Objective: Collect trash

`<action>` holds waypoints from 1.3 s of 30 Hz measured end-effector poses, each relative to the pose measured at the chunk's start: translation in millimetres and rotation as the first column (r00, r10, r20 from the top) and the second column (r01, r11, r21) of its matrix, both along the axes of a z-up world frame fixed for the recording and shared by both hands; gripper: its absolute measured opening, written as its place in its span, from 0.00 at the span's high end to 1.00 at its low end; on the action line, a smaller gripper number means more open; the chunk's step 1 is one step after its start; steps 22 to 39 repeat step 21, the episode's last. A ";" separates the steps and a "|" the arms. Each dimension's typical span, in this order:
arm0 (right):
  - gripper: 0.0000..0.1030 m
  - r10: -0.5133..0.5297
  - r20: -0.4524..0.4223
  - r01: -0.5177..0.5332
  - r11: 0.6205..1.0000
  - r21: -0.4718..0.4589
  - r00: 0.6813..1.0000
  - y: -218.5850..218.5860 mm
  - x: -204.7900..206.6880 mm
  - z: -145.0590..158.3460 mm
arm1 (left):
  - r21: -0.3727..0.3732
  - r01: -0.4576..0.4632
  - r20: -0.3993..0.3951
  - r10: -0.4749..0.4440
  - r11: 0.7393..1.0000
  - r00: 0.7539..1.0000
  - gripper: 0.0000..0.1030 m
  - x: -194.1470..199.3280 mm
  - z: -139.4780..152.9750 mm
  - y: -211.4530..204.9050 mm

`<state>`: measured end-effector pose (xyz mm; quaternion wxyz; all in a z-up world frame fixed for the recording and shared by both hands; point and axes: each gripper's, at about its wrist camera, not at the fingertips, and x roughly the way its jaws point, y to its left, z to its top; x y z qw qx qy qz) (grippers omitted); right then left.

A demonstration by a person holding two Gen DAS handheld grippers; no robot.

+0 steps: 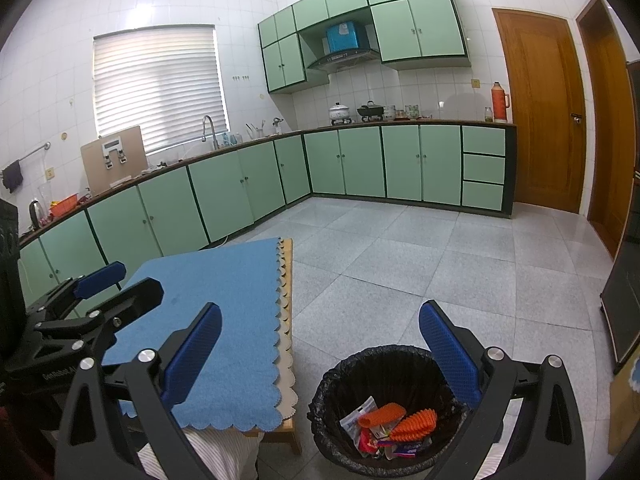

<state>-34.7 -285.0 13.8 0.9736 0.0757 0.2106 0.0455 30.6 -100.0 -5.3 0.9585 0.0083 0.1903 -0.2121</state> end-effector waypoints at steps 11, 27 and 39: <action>0.06 -0.004 -0.008 0.004 1.000 0.004 1.000 -3.4 2.4 -4.0 | 0.001 -0.003 -0.006 0.003 1.000 1.000 0.09 -1.3 -2.0 -4.5; 0.06 -0.003 -0.010 0.003 1.000 0.005 1.000 -4.7 3.5 -4.2 | 0.009 -0.003 -0.010 0.003 1.000 1.000 0.09 0.8 1.2 -6.3; 0.06 -0.003 -0.010 0.003 1.000 0.005 1.000 -4.7 3.5 -4.2 | 0.009 -0.003 -0.010 0.003 1.000 1.000 0.09 0.8 1.2 -6.3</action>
